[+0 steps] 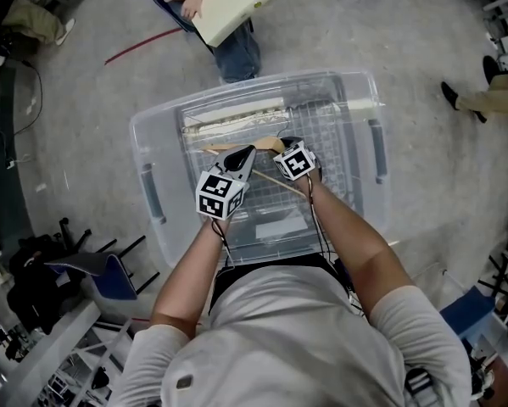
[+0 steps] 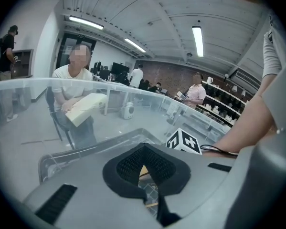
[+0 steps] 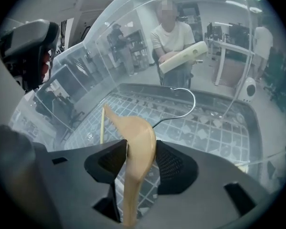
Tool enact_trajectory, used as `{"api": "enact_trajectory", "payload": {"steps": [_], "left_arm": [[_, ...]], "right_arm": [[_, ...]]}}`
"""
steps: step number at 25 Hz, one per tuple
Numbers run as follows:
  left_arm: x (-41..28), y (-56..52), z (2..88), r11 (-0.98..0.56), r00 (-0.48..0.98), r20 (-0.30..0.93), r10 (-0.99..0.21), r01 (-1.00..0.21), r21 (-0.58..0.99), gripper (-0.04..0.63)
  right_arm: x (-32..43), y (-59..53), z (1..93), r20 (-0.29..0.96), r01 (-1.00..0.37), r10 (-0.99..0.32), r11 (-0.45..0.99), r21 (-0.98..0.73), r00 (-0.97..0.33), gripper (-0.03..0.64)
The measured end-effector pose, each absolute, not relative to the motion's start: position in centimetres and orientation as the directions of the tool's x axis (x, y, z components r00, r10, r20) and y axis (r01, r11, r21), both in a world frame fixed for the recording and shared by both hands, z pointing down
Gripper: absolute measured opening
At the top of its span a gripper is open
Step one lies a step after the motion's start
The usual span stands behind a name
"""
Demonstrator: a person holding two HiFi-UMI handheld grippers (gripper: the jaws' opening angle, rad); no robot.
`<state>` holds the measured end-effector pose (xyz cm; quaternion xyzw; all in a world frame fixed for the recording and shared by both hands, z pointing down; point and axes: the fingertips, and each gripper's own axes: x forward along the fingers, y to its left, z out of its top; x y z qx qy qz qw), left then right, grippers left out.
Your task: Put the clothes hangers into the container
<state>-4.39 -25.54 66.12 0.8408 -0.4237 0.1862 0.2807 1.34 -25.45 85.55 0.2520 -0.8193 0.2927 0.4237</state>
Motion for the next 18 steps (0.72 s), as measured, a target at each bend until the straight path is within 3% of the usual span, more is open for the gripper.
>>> {"api": "enact_trajectory", "payload": {"steps": [18], "left_arm": [[-4.58, -24.80, 65.81, -0.475, 0.570, 0.545, -0.615, -0.820, 0.320, 0.017]], "right_arm": [[2.36, -25.69, 85.41, 0.857, -0.687, -0.212, 0.697, -0.204, -0.469, 0.207]]}}
